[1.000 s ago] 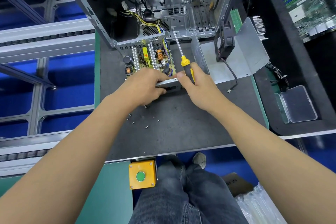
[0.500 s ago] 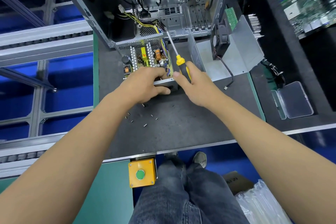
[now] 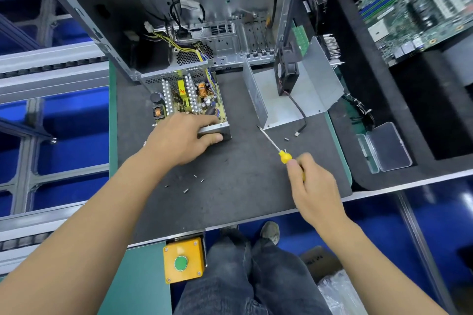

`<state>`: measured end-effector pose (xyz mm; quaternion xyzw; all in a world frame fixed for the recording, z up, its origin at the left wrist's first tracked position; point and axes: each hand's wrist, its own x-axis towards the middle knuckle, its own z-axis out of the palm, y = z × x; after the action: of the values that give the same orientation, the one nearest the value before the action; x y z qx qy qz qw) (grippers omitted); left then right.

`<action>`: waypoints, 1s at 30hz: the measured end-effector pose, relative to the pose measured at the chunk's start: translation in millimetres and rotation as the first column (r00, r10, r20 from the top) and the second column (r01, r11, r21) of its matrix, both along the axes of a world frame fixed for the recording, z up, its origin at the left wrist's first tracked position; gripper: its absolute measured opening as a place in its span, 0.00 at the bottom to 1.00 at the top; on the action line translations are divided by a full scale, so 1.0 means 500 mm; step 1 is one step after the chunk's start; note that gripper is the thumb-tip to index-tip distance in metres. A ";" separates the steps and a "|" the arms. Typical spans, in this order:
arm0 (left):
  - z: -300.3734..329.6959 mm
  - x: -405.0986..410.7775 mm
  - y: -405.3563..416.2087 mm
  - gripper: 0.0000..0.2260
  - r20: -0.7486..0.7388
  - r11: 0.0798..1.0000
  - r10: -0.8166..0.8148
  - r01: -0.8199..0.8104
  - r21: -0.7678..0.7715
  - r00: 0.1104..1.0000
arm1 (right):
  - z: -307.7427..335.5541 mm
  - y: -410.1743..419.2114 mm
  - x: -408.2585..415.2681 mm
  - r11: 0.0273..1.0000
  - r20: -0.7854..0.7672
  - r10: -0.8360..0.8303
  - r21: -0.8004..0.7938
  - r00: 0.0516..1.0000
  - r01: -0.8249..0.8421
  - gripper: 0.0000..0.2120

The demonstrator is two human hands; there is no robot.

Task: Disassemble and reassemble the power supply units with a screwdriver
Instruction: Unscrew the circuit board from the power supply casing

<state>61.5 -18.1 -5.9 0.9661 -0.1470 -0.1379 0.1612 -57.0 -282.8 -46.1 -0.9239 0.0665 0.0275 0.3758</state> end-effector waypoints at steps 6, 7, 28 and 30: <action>0.011 0.007 0.008 0.17 -0.114 0.996 -0.048 0.038 -0.084 0.992 | -0.029 -0.005 0.007 0.954 0.220 0.147 -0.289 0.964 -0.080 0.16; 0.012 0.009 0.007 0.17 -0.133 0.995 -0.063 0.053 -0.080 0.989 | -0.034 0.001 0.012 0.952 0.240 0.140 -0.299 0.961 -0.064 0.14; 0.015 0.033 0.015 0.16 -0.246 0.978 -0.079 0.027 -0.207 0.966 | -0.041 0.271 0.021 0.939 0.189 0.324 -0.182 0.927 -0.291 0.04; 0.015 0.035 0.017 0.16 -0.232 0.980 -0.076 0.030 -0.196 0.970 | -0.040 0.271 0.024 0.935 0.196 0.333 -0.198 0.922 -0.296 0.04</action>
<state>78.8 -9.4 1.5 0.9183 -0.1650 -0.2423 0.2661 -44.8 -147.1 -66.3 -0.9474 -0.1243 -0.0235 0.2940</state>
